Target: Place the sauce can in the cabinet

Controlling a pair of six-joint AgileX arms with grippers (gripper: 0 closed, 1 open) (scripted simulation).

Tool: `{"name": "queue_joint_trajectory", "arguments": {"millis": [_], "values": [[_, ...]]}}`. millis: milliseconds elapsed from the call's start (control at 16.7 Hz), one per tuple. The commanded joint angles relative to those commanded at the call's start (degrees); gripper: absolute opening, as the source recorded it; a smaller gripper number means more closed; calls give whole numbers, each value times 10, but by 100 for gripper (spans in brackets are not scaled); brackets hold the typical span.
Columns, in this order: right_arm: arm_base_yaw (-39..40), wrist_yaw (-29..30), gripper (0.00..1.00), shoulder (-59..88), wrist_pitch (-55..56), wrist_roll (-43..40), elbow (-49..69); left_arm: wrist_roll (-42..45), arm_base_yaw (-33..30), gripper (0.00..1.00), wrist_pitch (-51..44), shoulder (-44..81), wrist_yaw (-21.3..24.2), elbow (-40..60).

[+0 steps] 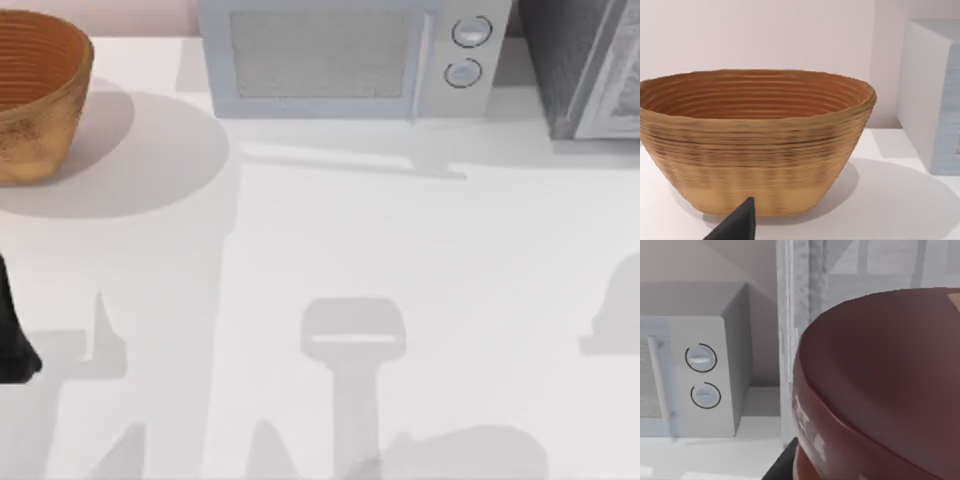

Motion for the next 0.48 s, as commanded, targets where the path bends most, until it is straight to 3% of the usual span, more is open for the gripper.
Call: {"name": "queue_joint_trajectory", "arguments": {"millis": [480], "values": [[33, 53, 0, 304, -121, 0, 407, 0, 0, 100, 0, 0, 0, 0]]}}
